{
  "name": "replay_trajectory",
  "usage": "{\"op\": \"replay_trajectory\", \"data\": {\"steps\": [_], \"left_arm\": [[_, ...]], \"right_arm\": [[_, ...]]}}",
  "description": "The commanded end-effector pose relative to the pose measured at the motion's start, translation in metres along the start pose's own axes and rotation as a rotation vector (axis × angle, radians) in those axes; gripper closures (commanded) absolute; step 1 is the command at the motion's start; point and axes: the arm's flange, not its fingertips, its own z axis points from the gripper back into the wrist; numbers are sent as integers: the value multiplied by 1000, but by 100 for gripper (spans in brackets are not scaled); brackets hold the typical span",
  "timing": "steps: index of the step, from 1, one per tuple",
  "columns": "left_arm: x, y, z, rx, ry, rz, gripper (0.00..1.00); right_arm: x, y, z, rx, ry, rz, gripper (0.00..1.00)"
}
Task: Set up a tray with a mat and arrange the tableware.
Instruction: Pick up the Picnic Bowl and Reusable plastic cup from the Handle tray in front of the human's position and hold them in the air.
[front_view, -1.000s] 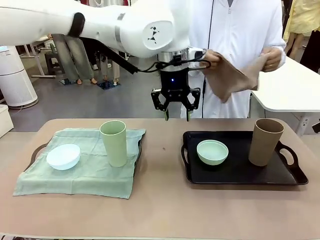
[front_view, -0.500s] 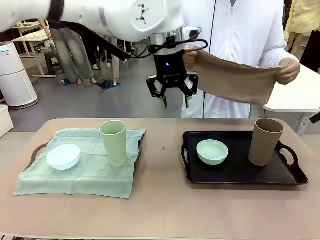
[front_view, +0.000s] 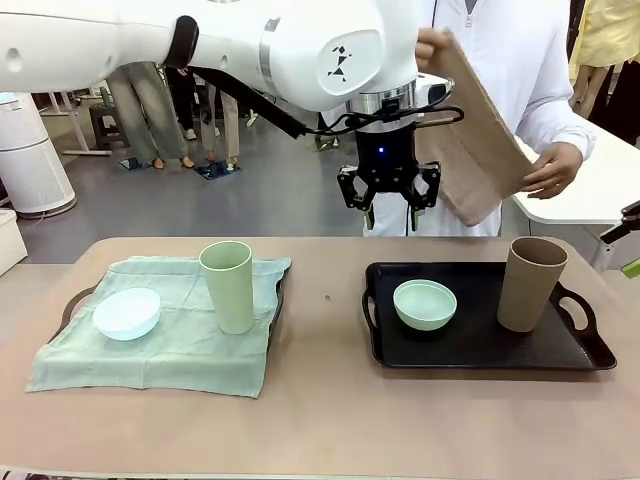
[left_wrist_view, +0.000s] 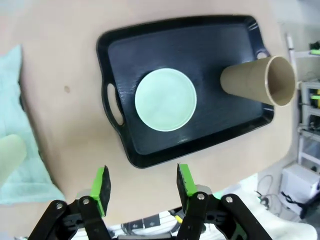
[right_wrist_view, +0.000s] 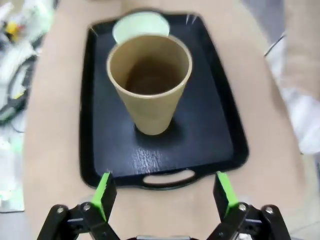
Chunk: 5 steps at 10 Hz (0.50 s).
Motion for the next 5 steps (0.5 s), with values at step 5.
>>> {"op": "replay_trajectory", "data": {"steps": [5], "left_arm": [[27,35,-47,3,65,32,30]], "right_arm": [[-10,-19,-11,161,-172,26,0]]}}
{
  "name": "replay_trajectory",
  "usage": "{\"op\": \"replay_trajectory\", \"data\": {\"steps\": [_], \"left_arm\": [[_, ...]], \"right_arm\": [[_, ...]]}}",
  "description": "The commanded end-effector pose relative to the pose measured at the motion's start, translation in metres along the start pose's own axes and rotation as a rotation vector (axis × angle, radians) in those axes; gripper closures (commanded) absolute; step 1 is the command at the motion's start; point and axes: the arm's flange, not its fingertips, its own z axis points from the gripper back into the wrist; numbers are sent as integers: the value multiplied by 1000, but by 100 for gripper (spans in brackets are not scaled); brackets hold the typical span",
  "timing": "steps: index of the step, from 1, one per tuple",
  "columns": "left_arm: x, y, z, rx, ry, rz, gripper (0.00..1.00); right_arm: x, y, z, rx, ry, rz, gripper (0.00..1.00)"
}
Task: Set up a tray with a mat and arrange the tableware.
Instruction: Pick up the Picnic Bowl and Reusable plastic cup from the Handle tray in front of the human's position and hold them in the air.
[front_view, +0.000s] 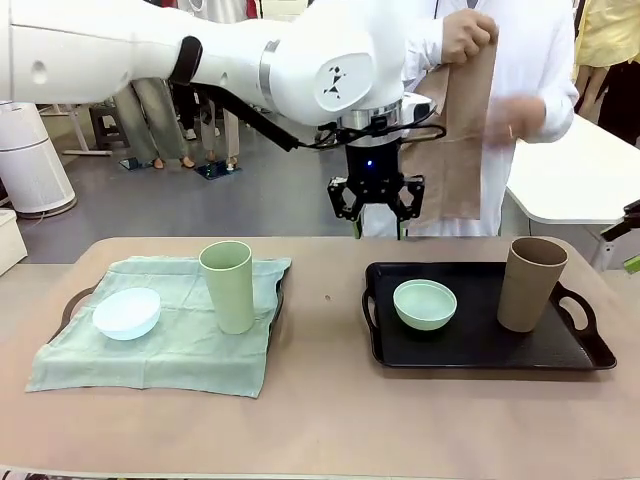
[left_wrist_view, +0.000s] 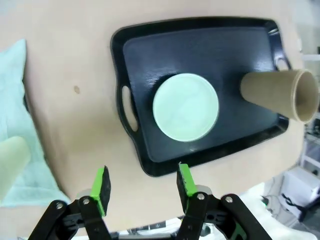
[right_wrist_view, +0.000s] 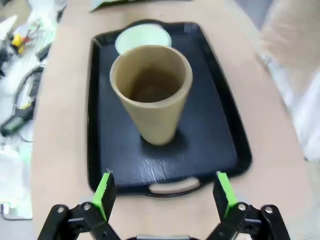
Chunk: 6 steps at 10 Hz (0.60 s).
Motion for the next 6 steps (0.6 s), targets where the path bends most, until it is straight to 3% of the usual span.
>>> {"op": "replay_trajectory", "data": {"steps": [1,6], "left_arm": [[17,16,-18,-45,16,12,30],[32,1,-53,-204,52,-62,30]], "right_arm": [[-6,-24,-9,140,-129,76,0],[4,-57,-60,171,-184,14,0]]}}
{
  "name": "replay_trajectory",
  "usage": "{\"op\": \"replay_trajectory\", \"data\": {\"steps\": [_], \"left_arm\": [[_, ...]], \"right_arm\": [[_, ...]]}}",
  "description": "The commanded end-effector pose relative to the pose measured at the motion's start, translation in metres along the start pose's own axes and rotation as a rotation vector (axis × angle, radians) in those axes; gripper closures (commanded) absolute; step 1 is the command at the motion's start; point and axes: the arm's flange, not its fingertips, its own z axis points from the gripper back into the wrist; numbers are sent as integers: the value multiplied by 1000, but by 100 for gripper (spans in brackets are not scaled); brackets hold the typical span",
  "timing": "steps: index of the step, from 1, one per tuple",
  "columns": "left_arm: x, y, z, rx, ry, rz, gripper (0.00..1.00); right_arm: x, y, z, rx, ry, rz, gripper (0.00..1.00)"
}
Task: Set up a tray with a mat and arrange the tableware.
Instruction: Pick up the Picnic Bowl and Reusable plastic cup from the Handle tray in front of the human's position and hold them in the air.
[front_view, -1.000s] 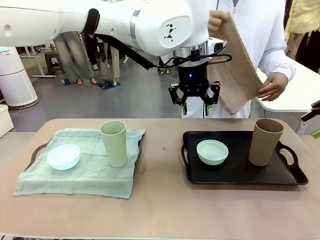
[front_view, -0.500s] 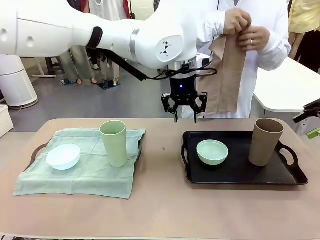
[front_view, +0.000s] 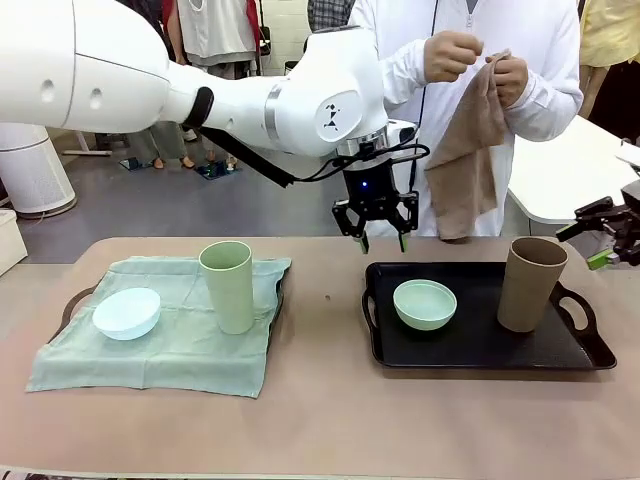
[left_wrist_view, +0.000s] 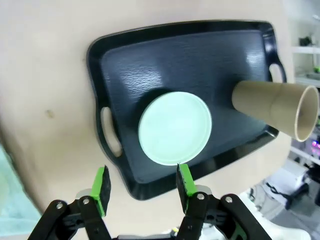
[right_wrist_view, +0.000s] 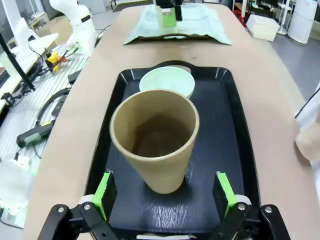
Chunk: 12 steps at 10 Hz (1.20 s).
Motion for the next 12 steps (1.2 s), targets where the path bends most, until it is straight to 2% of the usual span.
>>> {"op": "replay_trajectory", "data": {"steps": [1,3,4,7,9,12], "left_arm": [[2,-10,-11,-51,16,-40,30],[7,-22,-16,-50,-3,-29,30],[-1,-12,-17,-26,11,-24,30],[4,-19,-34,-26,20,-38,30],[10,-23,-56,-11,52,-33,30],[12,-21,-66,-3,73,-25,30]], "right_arm": [[-2,-16,-15,3,-1,-38,0],[0,-17,-24,34,7,-19,0],[-6,-11,-19,21,1,-19,0],[-6,-13,-23,29,-1,-17,0],[-10,-23,-45,51,18,-37,0],[-18,-28,-61,91,35,-65,0]]}}
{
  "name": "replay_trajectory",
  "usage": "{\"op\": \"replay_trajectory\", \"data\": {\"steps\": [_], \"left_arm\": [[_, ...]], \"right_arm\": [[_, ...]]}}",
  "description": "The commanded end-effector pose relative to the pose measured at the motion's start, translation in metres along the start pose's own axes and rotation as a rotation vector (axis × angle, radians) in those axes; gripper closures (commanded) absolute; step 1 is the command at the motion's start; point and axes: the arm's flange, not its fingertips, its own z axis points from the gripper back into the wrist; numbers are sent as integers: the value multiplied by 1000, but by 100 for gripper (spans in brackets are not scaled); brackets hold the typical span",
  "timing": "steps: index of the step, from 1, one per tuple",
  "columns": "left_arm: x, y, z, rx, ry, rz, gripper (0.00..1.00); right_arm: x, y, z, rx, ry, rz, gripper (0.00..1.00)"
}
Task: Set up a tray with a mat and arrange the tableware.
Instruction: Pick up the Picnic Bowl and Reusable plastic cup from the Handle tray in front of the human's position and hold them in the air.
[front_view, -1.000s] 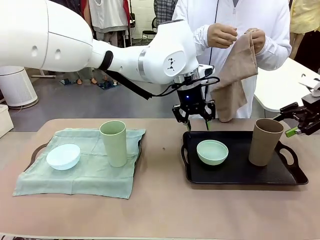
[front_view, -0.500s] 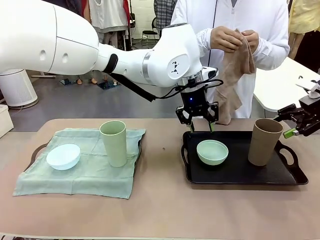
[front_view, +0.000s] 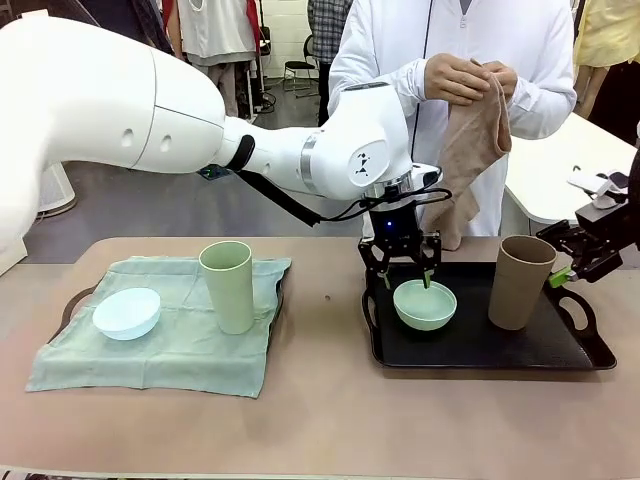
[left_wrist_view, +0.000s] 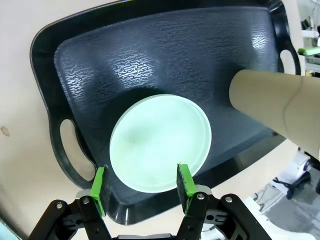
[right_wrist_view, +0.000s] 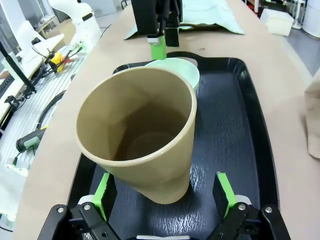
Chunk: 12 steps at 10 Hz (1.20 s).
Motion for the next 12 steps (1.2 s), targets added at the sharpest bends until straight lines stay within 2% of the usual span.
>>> {"op": "replay_trajectory", "data": {"steps": [1,9,12], "left_arm": [[10,-3,6,7,0,-2,30],[22,-7,-18,12,24,10,30],[29,-4,-29,49,39,32,30]], "right_arm": [[-1,-4,-3,12,38,-28,0],[2,-4,-49,77,58,8,0],[4,-7,-62,95,55,24,0]]}}
